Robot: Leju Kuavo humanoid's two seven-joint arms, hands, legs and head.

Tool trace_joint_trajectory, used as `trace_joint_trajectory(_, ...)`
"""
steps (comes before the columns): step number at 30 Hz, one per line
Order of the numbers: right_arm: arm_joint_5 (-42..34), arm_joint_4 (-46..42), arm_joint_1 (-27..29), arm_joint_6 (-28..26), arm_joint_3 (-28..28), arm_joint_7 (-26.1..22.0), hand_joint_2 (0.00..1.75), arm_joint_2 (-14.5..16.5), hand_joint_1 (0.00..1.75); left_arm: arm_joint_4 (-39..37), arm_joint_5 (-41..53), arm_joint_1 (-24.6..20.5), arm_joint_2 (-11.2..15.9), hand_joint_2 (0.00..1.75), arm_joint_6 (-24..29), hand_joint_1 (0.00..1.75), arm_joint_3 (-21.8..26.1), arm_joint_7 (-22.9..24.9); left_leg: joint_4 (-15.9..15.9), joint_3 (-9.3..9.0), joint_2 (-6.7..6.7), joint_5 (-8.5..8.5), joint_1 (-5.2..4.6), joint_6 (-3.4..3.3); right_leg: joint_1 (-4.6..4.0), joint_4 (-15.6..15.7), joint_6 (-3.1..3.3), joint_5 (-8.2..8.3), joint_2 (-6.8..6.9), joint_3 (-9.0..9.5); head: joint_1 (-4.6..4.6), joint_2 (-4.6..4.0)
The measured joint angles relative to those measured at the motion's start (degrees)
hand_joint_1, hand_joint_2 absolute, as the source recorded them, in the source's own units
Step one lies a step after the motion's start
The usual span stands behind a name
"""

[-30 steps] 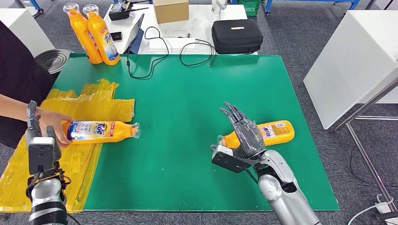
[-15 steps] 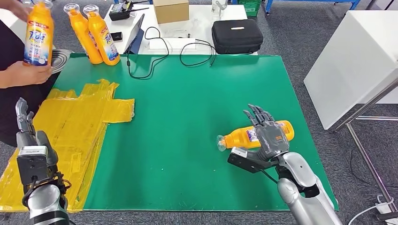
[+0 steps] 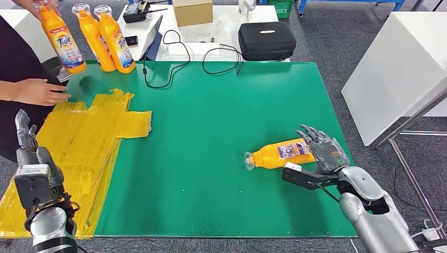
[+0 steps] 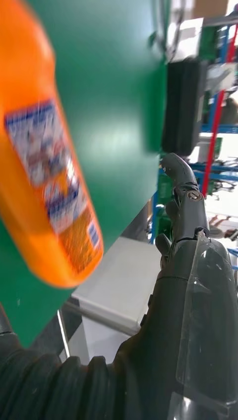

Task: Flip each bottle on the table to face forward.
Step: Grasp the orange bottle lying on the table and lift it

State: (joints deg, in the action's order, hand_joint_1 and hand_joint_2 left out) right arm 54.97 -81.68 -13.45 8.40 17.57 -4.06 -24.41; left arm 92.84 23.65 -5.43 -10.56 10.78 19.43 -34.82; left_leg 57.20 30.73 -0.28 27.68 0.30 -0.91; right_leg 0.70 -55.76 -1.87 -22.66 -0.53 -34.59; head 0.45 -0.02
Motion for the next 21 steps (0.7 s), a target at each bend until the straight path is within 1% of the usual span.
trace_joint_trajectory(5,-1.74,1.04,-0.98,2.27,-0.27,-0.16,1.75,-4.37,0.00,-0.09,-0.51,-0.05,0.10,0.00,-0.09,0.00,0.08,-0.34,0.00,0.00,0.00,0.00,0.00,0.00,0.00,0.00,0.00,0.00,0.00,0.00,0.00,0.00)
trace_joint_trajectory(11,-2.40,2.12,-1.81,3.26,-0.41,-0.02,1.75,-7.02,0.00,-0.36,-1.38,-0.16,0.14,0.00,-0.78,0.00,0.09,-0.43,0.00,0.00,0.01,0.00,0.01,0.00,-0.01,0.00,0.00,0.00,0.00,0.00,-0.02,0.00)
trace_joint_trajectory(16,-1.90,5.20,-4.53,3.60,0.08,0.03,1.75,-7.17,0.00,-0.82,-1.87,-0.74,0.18,0.00,-1.30,0.00,0.05,-0.62,-0.01,0.00,0.03,0.00,0.01,0.00,-0.01,-0.01,0.00,0.00,-0.02,0.01,-0.01,0.00)
trace_joint_trajectory(21,-0.19,11.26,-8.86,3.38,2.41,-0.47,1.75,-5.07,0.00,-1.45,-2.03,-1.55,0.18,0.00,-1.33,0.00,-0.57,-0.66,0.00,-0.02,0.02,-0.02,0.02,-0.01,-0.02,-0.02,0.00,0.01,-0.01,0.01,-0.01,0.00)
